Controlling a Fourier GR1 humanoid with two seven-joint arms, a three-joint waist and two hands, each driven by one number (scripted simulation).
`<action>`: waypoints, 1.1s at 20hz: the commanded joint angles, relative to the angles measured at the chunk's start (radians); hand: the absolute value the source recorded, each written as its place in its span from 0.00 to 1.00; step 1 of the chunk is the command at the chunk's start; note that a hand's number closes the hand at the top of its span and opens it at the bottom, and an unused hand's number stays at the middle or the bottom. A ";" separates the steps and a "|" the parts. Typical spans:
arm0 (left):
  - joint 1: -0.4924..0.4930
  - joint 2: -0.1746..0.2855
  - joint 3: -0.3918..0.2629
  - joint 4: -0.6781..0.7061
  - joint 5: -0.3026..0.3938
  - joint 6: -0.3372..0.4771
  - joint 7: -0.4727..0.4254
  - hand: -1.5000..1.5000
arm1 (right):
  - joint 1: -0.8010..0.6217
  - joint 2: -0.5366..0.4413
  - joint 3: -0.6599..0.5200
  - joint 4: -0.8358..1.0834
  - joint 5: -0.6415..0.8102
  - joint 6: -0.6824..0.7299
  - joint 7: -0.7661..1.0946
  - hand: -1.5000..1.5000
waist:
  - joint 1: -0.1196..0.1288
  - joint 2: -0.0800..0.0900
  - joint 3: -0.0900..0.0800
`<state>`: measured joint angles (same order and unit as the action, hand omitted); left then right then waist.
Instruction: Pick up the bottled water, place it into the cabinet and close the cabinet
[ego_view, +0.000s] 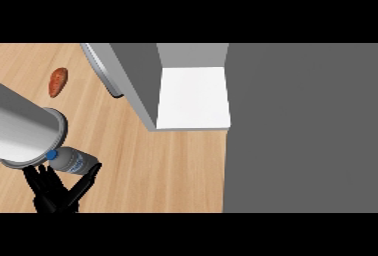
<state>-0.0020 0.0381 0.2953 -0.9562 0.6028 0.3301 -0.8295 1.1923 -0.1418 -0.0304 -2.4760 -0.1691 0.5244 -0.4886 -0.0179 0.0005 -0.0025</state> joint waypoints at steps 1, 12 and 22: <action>-0.043 0.022 0.046 0.110 0.045 -0.146 -0.067 0.00 | 0.026 0.001 -0.050 -0.071 -0.106 0.019 0.012 0.00 | 0.000 0.000 0.000; -0.123 0.018 0.069 0.179 0.089 -0.274 -0.134 1.00 | 0.109 0.022 -0.035 -0.211 -0.094 0.040 0.056 0.00 | -0.005 -0.002 0.000; -0.214 0.034 0.026 0.259 0.021 -0.261 -0.169 1.00 | 0.040 0.005 -0.087 -0.106 -0.104 0.060 0.009 0.00 | 0.000 -0.001 0.001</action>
<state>-0.1951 0.0696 0.3648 -0.7027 0.6683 0.0691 -0.9900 1.1935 -0.1325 -0.0895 -2.4439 -0.1709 0.5625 -0.5095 -0.0153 0.0014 -0.0016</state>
